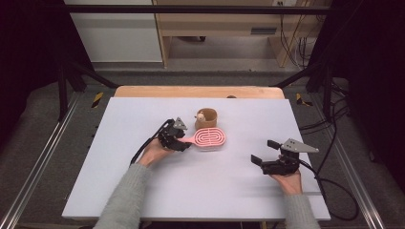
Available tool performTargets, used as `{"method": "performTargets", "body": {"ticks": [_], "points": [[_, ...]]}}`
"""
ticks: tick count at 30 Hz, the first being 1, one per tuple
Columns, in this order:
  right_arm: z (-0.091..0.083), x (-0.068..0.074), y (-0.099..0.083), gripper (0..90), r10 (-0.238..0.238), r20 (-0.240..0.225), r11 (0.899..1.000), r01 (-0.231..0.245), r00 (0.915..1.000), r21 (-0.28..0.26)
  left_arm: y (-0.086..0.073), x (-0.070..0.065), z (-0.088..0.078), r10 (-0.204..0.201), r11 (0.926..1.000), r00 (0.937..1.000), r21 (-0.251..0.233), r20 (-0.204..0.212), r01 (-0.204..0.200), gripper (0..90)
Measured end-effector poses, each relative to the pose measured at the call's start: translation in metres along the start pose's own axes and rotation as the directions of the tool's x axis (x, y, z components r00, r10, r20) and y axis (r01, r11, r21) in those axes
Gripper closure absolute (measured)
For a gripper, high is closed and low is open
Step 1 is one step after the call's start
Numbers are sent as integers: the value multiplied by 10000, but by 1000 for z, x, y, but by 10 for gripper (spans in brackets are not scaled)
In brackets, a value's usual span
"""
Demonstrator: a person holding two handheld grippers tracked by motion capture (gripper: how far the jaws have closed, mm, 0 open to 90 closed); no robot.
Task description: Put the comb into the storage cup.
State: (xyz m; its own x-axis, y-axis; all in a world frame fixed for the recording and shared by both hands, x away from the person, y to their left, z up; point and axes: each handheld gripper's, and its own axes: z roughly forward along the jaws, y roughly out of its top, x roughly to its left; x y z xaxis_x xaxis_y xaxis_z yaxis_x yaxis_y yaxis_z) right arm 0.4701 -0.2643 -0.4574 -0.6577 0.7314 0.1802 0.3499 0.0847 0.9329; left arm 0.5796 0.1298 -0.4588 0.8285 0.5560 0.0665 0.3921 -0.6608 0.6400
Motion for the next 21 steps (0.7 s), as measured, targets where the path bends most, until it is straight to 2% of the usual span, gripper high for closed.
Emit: {"method": "performTargets", "body": {"ticks": [4, 11, 19, 21], "points": [[0, 0, 0, 3, -12, 6, 10000, 12, 10000, -22, -1, 2, -2, 4, 10000, 10000, 9, -3, -4, 495], [0, 0, 0, 3, -2, 2, 10000, 2, 10000, -26, 0, -2, 4, 405, 9984, 9990, 405, -169, -398, 477], [0, 0, 0, 3, 2, -1, 10000, -2, 10000, -31, -1, -1, 6, 438, 9981, 9990, 435, -93, -434, 529], [0, 0, 0, 3, 12, 1, 10000, -12, 10000, -41, -1, -2, 5, 600, 9973, 9981, 437, -113, -594, 536]]}}
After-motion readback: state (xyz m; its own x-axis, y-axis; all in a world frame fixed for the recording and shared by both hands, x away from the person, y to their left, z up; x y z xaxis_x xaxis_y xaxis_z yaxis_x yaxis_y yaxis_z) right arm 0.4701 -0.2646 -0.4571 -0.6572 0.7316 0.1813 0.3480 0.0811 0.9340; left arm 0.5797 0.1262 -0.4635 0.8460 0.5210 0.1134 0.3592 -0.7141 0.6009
